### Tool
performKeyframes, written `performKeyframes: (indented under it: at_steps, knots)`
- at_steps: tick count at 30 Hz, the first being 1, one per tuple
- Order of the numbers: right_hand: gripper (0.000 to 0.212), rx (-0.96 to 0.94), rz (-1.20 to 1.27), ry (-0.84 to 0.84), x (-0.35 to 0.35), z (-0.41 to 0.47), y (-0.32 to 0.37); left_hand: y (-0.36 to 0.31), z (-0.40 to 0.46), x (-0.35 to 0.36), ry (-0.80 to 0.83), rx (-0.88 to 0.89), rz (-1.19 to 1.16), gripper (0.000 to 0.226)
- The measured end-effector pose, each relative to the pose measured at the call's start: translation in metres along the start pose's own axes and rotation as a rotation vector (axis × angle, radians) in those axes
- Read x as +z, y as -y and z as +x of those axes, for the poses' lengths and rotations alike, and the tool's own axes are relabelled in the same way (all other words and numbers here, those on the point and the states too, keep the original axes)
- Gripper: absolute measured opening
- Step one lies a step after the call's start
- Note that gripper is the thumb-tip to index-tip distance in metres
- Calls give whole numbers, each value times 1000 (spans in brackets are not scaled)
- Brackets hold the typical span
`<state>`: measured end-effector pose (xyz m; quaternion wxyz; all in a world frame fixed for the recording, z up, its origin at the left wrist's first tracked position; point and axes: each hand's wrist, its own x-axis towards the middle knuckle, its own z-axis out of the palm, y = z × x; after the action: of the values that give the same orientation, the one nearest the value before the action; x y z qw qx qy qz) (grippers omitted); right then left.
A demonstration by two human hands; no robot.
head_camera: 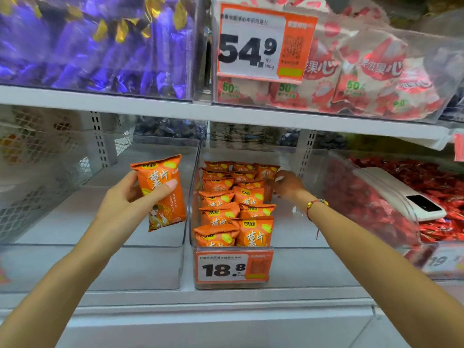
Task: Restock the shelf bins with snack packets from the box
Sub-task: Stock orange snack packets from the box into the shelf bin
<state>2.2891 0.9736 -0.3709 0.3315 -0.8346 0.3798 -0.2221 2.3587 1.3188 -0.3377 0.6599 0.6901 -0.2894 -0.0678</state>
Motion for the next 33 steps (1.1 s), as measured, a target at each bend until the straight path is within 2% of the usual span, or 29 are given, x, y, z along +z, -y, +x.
performKeyframes:
  at_steps: [4,8,11,14,16,18,21,25,28,30,33]
  knots:
    - [49,83,159,-38,3,0,-1,2,2,-1,4,3,7,14]
    - [47,98,126,-108,9,2,-3,5,4,-1,9,7,7,13]
    - [48,134,211,-40,6,2,-5,7,4,-1,16,14,3,13]
    - [66,187,271,65,-3,-3,-3,8,3,-2,17,18,6,13]
    - [74,192,257,88,-11,-10,2,7,3,-2,16,17,6,14]
    - [73,172,198,98,-23,-18,7,6,3,-2,16,18,9,16]
    - [68,95,120,69,-40,-39,12,3,0,-2,3,11,18,25]
    - [50,-111,166,-10,-54,-86,29,-6,-10,-6,-118,38,51,49]
    - [35,-305,202,-76,-60,-135,63,-22,-20,-10,-175,66,-8,42]
    - [33,-416,289,2,-59,-168,92,-37,-30,-13,-184,128,-11,37]
    - [49,-557,265,266,-52,-213,127,-61,-48,-13,-122,223,5,41]
